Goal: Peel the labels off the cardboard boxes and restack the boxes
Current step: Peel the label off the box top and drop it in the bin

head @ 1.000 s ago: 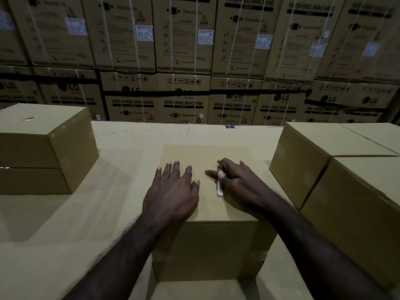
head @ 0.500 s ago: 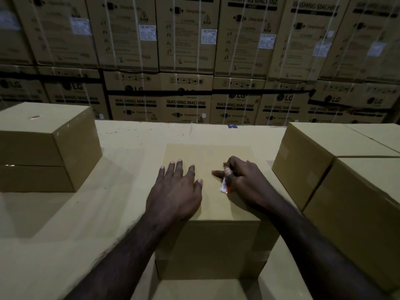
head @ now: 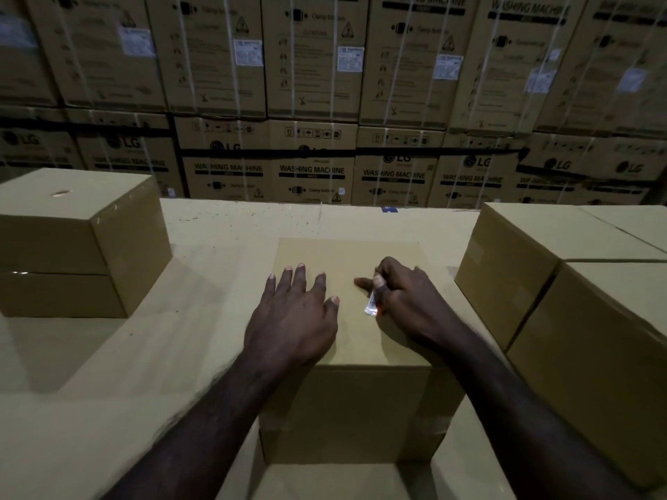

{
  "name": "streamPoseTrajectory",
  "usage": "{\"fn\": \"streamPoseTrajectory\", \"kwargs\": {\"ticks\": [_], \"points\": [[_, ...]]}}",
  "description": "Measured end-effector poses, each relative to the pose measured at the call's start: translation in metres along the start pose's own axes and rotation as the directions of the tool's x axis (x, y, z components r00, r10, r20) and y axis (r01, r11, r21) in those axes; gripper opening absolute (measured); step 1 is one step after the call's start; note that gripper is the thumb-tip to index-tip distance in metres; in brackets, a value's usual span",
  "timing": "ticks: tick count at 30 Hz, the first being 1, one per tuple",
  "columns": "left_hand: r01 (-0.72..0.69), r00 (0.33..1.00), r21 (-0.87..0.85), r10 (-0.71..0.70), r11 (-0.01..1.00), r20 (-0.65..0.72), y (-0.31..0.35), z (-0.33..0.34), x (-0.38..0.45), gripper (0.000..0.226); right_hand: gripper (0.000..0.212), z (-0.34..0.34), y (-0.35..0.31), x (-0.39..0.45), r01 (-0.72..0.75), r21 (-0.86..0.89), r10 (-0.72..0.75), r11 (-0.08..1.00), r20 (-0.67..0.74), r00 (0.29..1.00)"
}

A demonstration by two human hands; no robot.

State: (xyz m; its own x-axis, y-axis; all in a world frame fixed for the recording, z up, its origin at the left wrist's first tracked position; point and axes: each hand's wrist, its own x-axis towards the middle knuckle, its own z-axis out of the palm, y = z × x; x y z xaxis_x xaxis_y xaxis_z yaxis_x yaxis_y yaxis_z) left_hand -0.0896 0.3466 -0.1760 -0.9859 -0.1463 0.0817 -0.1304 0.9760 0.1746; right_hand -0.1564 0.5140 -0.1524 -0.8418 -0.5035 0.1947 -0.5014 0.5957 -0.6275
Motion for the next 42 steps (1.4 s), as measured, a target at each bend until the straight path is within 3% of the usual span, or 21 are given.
{"fn": "streamPoseTrajectory", "kwargs": {"ticks": [6, 12, 16, 22, 30, 35, 42], "points": [[0.001, 1.000, 0.007, -0.001, 1.000, -0.005, -0.001, 0.000, -0.001, 0.061, 0.011, 0.008, -0.008, -0.001, 0.055, -0.008, -0.054, 0.998, 0.118, 0.992], [0.004, 1.000, 0.003, -0.004, 1.000, -0.016, 0.001, 0.000, -0.001, 0.061, 0.014, 0.002, 0.002, -0.008, 0.033, 0.097, -0.039, 0.995, 0.066, 0.997], [0.000, 1.000, 0.005, 0.000, 1.000, -0.012, -0.001, 0.002, 0.000, 0.061, 0.017, 0.006, -0.005, -0.001, 0.011, -0.005, -0.011, 1.000, 0.080, 0.997], [0.007, 1.000, 0.011, -0.007, 1.000, -0.015, 0.000, 0.002, 0.000, 0.061, 0.016, 0.002, -0.007, -0.011, -0.006, 0.192, -0.023, 0.981, 0.152, 0.988], [0.017, 1.000, 0.003, -0.017, 1.000, -0.022, 0.000, 0.002, 0.001, 0.060, 0.016, 0.004, -0.003, -0.006, -0.046, 0.120, 0.043, 0.992, 0.030, 0.999], [0.018, 0.998, -0.022, -0.019, 1.000, -0.054, 0.001, -0.002, -0.001, 0.059, 0.011, -0.007, 0.000, -0.013, 0.016, 0.268, 0.003, 0.963, -0.070, 0.998], [0.045, 0.982, -0.004, -0.045, 0.999, -0.184, 0.012, -0.011, -0.010, 0.057, 0.011, -0.028, 0.004, -0.024, 0.145, 0.221, -0.095, 0.965, -0.223, 0.970]]}}
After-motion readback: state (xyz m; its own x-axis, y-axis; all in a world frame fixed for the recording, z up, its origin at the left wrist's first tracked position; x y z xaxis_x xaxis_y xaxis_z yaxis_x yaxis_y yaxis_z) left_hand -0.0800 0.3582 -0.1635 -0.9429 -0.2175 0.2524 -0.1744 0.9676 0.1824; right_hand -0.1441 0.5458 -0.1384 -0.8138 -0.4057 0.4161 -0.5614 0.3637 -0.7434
